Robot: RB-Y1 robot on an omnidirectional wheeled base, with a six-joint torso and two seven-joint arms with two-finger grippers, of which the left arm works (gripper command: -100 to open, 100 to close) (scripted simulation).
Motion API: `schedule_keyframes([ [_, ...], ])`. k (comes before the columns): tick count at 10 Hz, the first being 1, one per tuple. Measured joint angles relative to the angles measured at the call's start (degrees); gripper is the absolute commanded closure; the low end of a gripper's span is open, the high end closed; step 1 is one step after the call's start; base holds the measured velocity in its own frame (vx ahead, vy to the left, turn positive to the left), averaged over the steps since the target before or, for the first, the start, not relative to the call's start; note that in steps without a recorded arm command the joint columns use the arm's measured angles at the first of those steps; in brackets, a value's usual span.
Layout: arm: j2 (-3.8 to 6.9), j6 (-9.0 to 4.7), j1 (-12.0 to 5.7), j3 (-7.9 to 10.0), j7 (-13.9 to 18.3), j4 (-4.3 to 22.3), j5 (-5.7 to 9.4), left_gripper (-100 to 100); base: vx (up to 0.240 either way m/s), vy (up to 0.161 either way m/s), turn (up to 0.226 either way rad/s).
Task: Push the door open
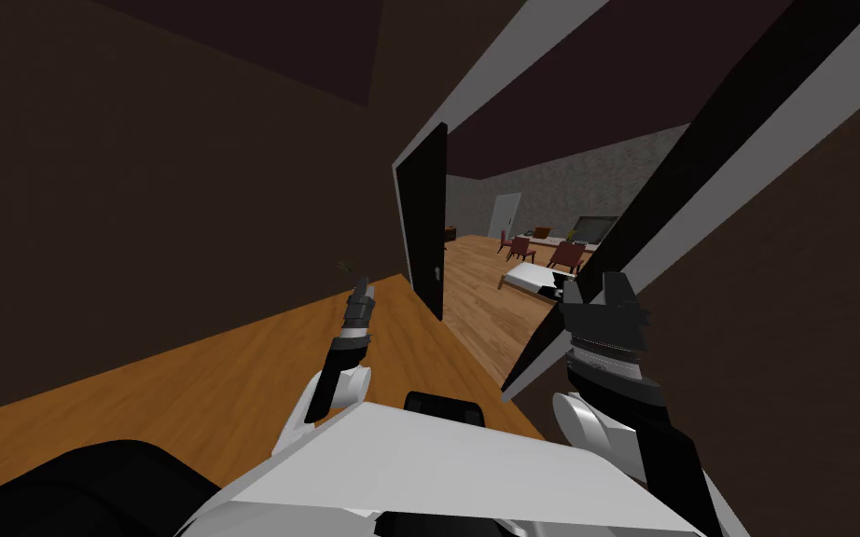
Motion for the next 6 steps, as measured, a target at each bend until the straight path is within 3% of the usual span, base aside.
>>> schedule_keyframes([
  [6,1.23,-1.62,-2.65,-0.38,0.09,6.52,0.60,-100,0.090,0.061,-0.107],
])
